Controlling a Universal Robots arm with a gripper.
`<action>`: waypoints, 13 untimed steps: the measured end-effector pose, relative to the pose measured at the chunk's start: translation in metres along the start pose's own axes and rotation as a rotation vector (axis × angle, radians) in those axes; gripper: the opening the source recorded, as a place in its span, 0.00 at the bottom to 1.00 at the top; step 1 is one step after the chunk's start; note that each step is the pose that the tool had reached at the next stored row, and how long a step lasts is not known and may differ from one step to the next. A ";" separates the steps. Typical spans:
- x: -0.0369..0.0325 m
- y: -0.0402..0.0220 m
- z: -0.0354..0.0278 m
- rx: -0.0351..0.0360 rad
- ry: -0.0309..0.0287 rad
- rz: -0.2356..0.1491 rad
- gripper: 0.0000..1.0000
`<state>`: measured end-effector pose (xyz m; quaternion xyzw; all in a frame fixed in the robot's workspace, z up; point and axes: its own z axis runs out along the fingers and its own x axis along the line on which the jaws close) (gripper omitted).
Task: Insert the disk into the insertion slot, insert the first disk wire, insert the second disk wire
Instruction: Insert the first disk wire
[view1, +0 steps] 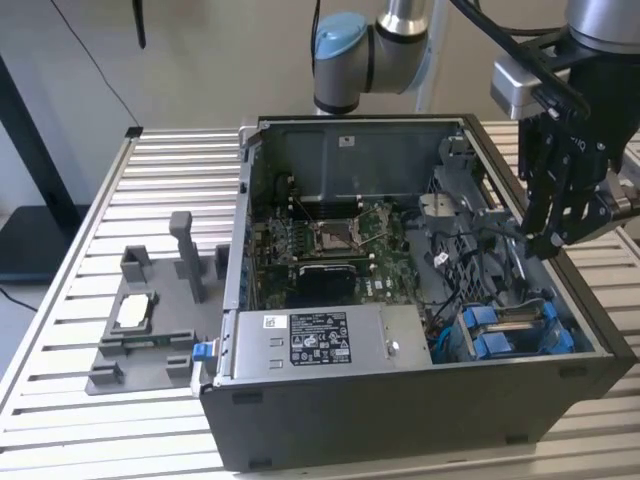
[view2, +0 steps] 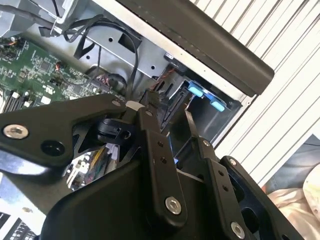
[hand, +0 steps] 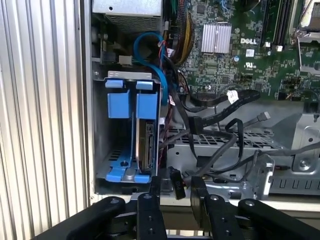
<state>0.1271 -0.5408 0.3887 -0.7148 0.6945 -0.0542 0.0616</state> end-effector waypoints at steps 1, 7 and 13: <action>-0.0002 0.0006 0.0002 0.0000 0.0014 0.000 0.38; -0.0033 0.0022 0.0012 0.0000 0.0049 -0.001 0.38; -0.0033 0.0023 0.0012 0.0001 0.0049 -0.001 0.36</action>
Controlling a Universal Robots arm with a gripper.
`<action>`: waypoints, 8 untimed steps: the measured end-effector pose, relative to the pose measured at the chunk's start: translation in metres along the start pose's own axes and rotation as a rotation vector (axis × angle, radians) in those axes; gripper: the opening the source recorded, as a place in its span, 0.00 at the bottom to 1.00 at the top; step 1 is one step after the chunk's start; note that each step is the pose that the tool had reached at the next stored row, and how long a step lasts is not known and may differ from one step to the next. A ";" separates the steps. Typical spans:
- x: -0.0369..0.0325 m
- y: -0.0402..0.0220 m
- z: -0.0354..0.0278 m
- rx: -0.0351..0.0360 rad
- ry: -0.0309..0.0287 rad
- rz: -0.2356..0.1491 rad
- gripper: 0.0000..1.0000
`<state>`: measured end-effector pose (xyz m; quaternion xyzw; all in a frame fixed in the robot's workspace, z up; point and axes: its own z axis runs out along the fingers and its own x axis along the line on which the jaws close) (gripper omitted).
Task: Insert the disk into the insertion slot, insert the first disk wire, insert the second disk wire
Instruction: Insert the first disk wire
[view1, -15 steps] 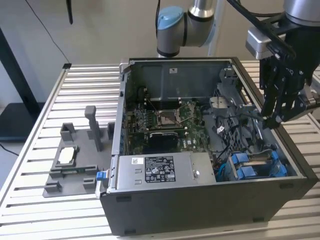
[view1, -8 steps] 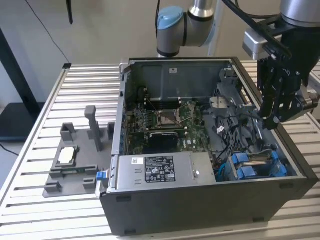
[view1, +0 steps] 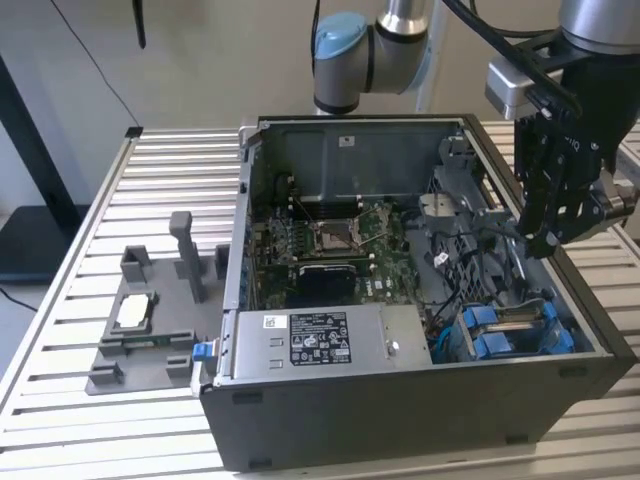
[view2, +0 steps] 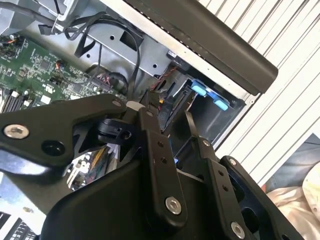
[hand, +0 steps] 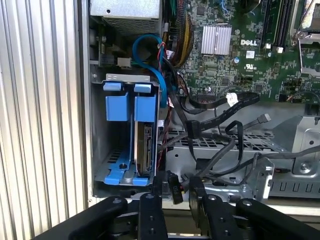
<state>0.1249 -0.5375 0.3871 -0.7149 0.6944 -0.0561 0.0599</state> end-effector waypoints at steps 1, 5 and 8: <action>0.0000 0.0000 0.0000 0.0000 0.0000 0.000 0.29; 0.0000 0.0000 0.0000 0.0000 0.0000 0.000 0.20; 0.0000 0.0000 0.0000 0.0001 0.0001 0.000 0.20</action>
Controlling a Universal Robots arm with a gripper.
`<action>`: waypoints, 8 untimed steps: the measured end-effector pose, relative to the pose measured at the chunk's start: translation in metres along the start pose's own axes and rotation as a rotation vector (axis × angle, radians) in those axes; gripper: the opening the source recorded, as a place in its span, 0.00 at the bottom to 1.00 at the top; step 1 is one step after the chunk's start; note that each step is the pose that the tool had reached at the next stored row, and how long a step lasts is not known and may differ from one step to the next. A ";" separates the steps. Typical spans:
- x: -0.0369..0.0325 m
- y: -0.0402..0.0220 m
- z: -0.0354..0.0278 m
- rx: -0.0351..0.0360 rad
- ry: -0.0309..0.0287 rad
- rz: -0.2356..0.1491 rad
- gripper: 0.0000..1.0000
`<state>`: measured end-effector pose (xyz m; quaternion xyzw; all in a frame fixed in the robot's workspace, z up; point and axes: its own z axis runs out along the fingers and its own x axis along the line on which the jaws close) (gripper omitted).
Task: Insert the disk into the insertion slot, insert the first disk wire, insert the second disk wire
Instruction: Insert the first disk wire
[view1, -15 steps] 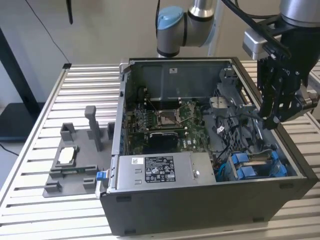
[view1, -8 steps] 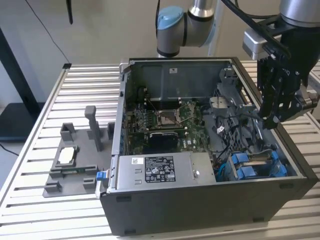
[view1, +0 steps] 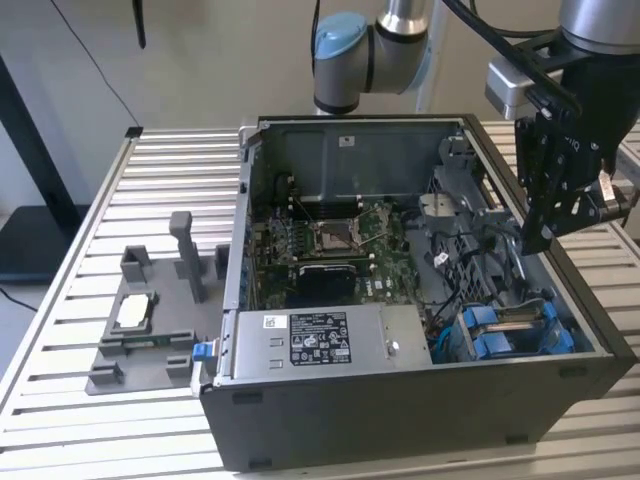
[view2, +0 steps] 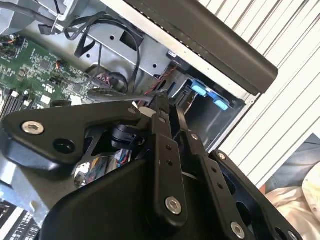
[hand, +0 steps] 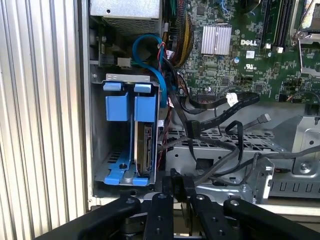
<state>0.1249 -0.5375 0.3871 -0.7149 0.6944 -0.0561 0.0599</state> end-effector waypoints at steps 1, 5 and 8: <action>0.0000 0.0000 0.0000 0.0000 0.0000 0.000 0.20; 0.0000 0.0000 0.0000 0.0000 0.0000 0.000 0.20; 0.0000 0.0000 0.0000 -0.0002 0.0000 0.000 0.20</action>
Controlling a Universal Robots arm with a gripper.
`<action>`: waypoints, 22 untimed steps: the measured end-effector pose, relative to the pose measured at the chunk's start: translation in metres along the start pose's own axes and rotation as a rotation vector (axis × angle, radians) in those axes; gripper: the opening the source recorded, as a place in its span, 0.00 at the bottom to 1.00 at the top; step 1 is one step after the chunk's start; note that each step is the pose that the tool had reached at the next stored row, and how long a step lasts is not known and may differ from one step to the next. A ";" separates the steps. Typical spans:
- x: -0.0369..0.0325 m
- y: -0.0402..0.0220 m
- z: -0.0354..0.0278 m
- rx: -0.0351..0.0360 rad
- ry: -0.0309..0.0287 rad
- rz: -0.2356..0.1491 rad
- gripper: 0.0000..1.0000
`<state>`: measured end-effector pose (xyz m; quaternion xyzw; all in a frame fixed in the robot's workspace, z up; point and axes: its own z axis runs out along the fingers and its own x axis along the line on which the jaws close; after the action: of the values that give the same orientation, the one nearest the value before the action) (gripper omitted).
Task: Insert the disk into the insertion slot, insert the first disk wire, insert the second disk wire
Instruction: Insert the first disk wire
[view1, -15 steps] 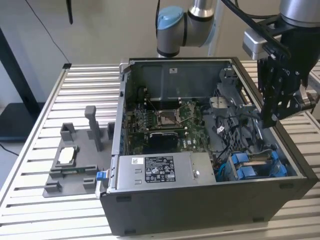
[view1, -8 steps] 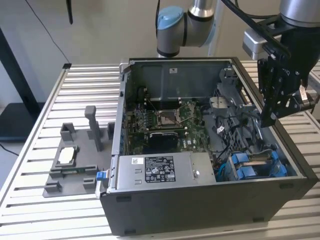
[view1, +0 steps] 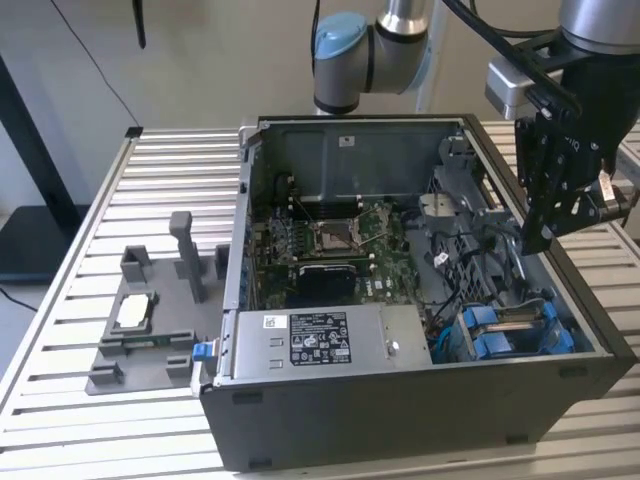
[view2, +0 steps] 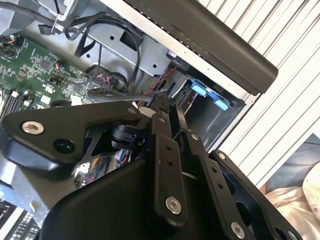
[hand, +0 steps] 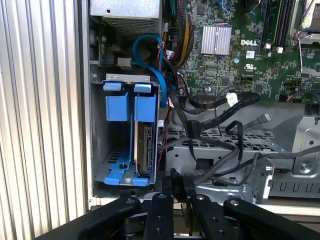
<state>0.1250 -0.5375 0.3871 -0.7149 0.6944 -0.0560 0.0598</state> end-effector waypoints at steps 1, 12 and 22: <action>0.0000 0.0000 0.0000 -0.0006 -0.0001 0.000 0.20; 0.0048 -0.0077 0.0088 -0.0644 0.0044 0.001 0.20; 0.0170 -0.0074 0.0220 -0.0799 0.0052 0.011 0.20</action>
<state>0.1363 -0.5541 0.3666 -0.7127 0.7002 -0.0298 0.0297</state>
